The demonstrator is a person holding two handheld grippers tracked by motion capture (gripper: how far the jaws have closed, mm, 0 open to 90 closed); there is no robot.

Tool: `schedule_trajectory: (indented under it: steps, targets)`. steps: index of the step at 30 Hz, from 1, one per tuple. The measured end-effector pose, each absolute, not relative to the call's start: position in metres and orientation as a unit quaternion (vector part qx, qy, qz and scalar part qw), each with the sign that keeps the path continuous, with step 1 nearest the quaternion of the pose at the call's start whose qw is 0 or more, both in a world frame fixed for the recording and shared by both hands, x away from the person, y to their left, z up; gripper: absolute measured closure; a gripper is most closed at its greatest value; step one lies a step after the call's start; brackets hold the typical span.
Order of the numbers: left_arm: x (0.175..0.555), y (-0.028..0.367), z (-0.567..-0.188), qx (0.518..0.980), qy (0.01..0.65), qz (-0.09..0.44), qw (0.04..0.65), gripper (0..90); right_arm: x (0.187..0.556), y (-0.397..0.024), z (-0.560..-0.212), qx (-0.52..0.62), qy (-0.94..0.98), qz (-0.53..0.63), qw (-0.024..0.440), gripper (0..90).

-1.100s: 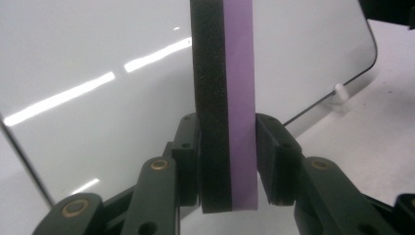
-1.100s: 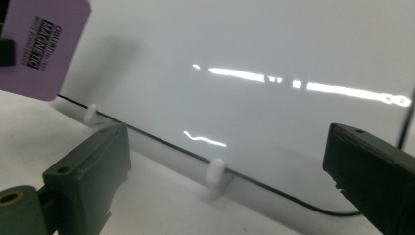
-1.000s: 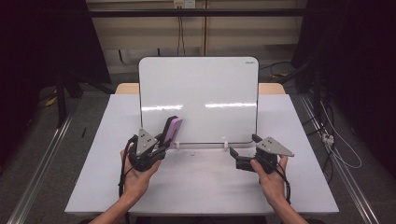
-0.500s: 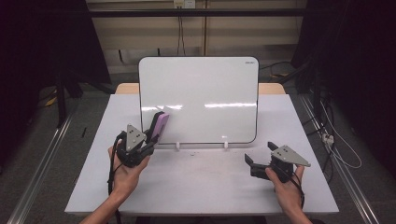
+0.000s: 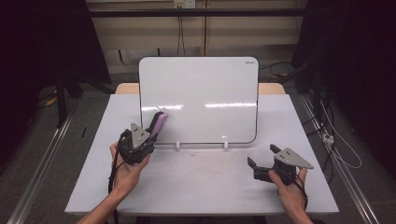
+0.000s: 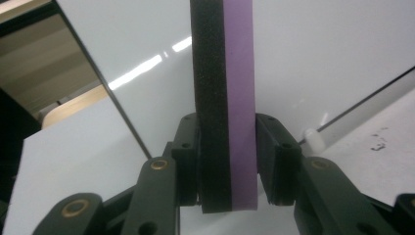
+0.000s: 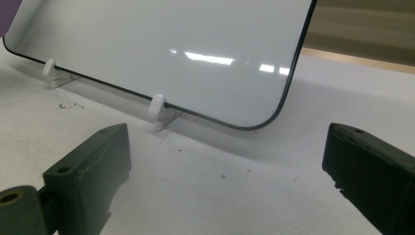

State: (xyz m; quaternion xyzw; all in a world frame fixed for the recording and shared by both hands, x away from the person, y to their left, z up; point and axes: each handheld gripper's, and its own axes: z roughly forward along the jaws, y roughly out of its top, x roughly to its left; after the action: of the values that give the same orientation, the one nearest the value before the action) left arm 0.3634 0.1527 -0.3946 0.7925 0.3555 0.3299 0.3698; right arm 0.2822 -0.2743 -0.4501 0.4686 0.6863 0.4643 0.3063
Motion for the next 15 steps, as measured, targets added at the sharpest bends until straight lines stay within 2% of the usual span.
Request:
schedule_trajectory:
  steps: [15]
  targets:
    - [0.375,0.157,-0.406,0.795,0.375,0.339,0.337,64.6,0.283,-0.274,-0.451,0.470,0.685,0.466,0.305,3.7]
